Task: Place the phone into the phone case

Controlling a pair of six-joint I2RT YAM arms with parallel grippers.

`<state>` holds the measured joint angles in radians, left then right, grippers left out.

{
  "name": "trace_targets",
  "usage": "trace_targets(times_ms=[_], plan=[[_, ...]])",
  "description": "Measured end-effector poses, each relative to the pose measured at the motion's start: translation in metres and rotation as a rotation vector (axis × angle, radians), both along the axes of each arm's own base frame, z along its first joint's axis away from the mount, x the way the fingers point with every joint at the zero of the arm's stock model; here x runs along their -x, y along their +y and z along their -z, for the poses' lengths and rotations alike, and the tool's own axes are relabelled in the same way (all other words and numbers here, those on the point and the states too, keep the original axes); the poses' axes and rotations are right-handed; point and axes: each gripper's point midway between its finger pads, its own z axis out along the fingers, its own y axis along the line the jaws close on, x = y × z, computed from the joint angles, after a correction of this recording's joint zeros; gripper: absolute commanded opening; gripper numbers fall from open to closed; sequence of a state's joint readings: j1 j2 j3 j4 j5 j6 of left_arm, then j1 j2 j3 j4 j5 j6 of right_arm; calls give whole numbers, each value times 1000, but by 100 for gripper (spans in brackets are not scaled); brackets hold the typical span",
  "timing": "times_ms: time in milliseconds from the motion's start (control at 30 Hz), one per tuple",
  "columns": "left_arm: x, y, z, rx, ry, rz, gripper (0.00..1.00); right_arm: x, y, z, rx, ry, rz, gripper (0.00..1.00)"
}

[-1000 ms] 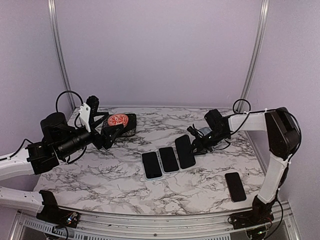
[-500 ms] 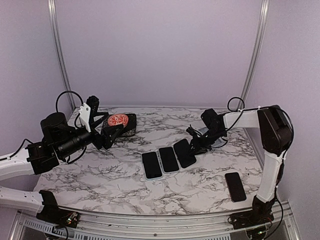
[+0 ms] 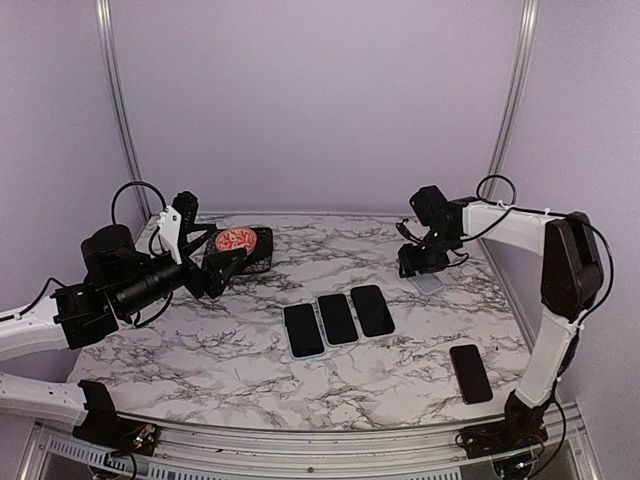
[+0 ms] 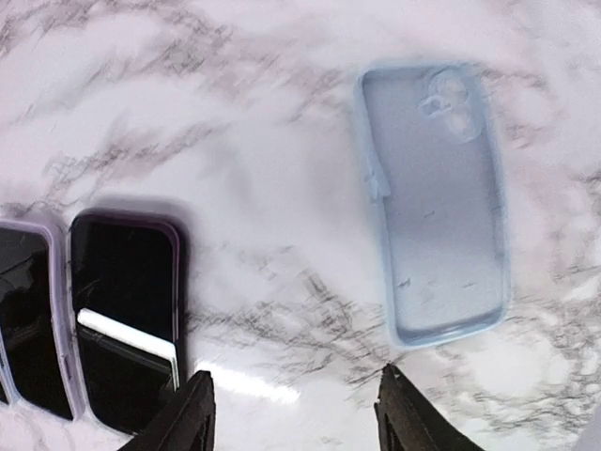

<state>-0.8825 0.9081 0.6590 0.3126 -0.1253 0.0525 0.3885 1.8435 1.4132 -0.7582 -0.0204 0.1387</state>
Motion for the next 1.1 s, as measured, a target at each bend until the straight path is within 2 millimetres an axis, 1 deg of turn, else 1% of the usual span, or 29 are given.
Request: trace_targets(times_ms=[67,133,200,233,267,333,367,467,500,600,633,733,800,900,933,1000,1067,1100], plan=[[0,0,0,0,0,-1,88,-20,-14,-12,76,-71,45,70],[0,0,0,-1,-1,-3,88,-34,-23,-13,133,-100,71,69],[-1,1,0,-1,-1,-6,88,-47,-29,-3,179,-100,86,67],[-1,1,0,-1,-1,-6,88,-55,-31,10,208,-86,88,65],[-1,1,0,-2,-1,-6,88,-56,-31,14,214,-80,89,64],[-1,1,0,-4,-1,-6,88,-56,-33,33,240,-42,78,59],[-1,1,1,-5,-1,-6,88,-56,-34,41,247,-24,71,54],[-1,1,1,-7,0,-6,89,-52,-36,63,262,27,58,36],[-1,1,1,-8,0,-6,91,-53,-35,66,251,35,62,30],[-1,1,1,-10,-2,-6,95,-53,-35,67,236,44,55,6],[-1,1,1,-12,-4,-6,96,-53,-34,68,230,48,46,0],[-1,1,1,-16,-7,-6,98,-51,-32,67,207,53,47,0],[-1,1,1,-16,-8,-6,98,-46,-31,65,188,61,52,0],[-1,1,1,-16,-7,-7,99,-29,-31,55,161,73,68,0],[-1,1,1,-16,-7,-9,99,-22,-31,48,152,68,72,0],[-2,2,2,-17,-7,-15,99,-4,-25,27,136,41,76,0],[-2,3,2,-19,-6,-21,99,21,-9,2,114,3,64,0],[-3,3,2,-20,-4,-26,99,37,4,-10,97,-14,46,0]])
